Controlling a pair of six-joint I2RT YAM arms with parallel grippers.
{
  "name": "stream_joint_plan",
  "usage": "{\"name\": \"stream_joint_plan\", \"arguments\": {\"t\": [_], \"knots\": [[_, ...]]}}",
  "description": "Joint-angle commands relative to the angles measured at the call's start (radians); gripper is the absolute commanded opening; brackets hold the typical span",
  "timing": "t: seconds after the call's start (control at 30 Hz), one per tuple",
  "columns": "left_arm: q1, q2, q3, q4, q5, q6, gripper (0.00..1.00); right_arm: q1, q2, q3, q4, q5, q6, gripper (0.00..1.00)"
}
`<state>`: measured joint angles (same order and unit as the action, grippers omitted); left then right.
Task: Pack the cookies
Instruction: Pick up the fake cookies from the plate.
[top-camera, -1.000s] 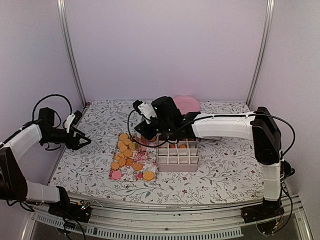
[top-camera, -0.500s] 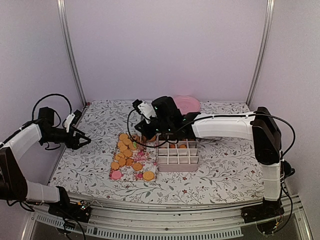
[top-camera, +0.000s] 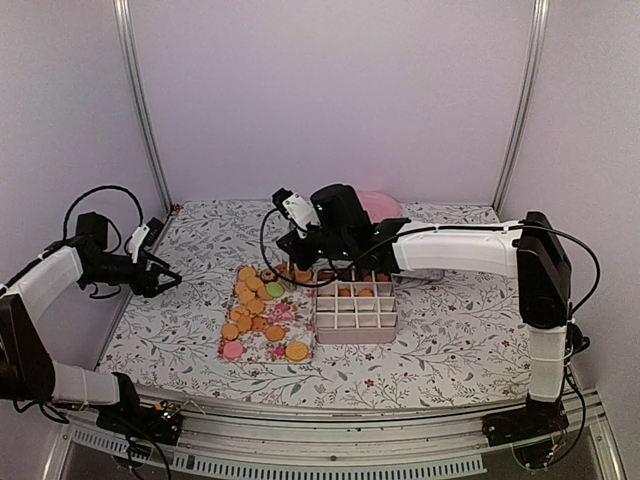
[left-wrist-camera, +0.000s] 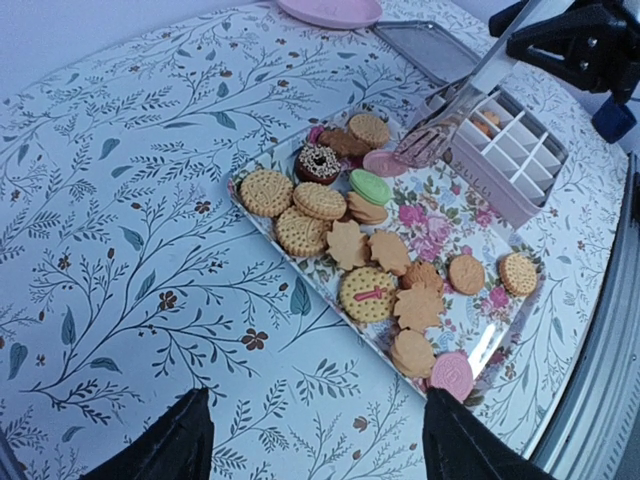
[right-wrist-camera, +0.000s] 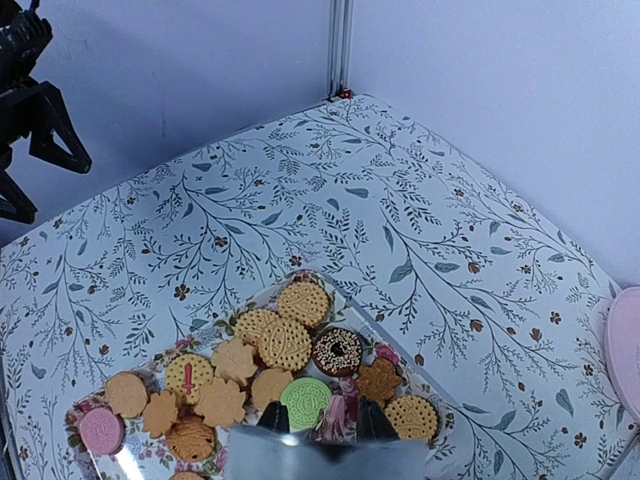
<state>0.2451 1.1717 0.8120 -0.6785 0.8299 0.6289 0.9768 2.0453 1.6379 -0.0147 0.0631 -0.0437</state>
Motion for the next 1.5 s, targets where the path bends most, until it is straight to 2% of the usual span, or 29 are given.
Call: {"name": "stream_joint_plan", "arguments": {"t": [0.0, 0.27, 0.37, 0.57, 0.67, 0.77, 0.9, 1.03, 1.1, 1.3, 1.47], "knots": [[0.009, -0.009, 0.027, -0.015, 0.017, 0.008, 0.73, -0.018, -0.042, 0.007, 0.03, 0.023, -0.01, 0.0], [0.008, -0.006, 0.029, -0.014, 0.017, 0.008, 0.73, -0.026, -0.005, 0.03, 0.02, -0.039, -0.007, 0.0], [0.009, -0.005, 0.028, -0.011, 0.014, 0.008, 0.73, -0.026, 0.019, 0.041, 0.015, -0.048, -0.007, 0.12], [0.01, -0.004, 0.023, -0.009, 0.012, 0.011, 0.73, -0.026, 0.037, 0.048, 0.028, -0.055, -0.009, 0.18], [0.01, -0.004, 0.021, -0.006, 0.012, 0.009, 0.73, -0.027, 0.044, 0.055, 0.037, -0.049, -0.017, 0.29], [0.009, -0.006, 0.021, -0.006, 0.014, 0.008, 0.73, -0.027, 0.056, 0.067, 0.037, -0.049, -0.022, 0.31], [0.01, -0.006, 0.021, -0.006, 0.013, 0.006, 0.72, -0.027, 0.058, 0.071, 0.041, -0.047, -0.025, 0.26], [0.009, -0.01, 0.019, -0.006, 0.012, 0.006, 0.73, -0.025, 0.048, 0.068, 0.047, -0.053, -0.024, 0.06], [0.01, -0.013, 0.02, -0.006, 0.013, 0.006, 0.72, -0.026, 0.037, 0.065, 0.051, -0.054, -0.022, 0.0], [0.01, -0.014, 0.016, -0.006, 0.02, 0.008, 0.73, -0.026, -0.029, 0.048, 0.049, -0.059, -0.018, 0.0], [0.009, -0.014, 0.016, -0.006, 0.021, 0.008, 0.72, -0.028, -0.164, -0.009, 0.017, -0.035, -0.026, 0.0]]}}
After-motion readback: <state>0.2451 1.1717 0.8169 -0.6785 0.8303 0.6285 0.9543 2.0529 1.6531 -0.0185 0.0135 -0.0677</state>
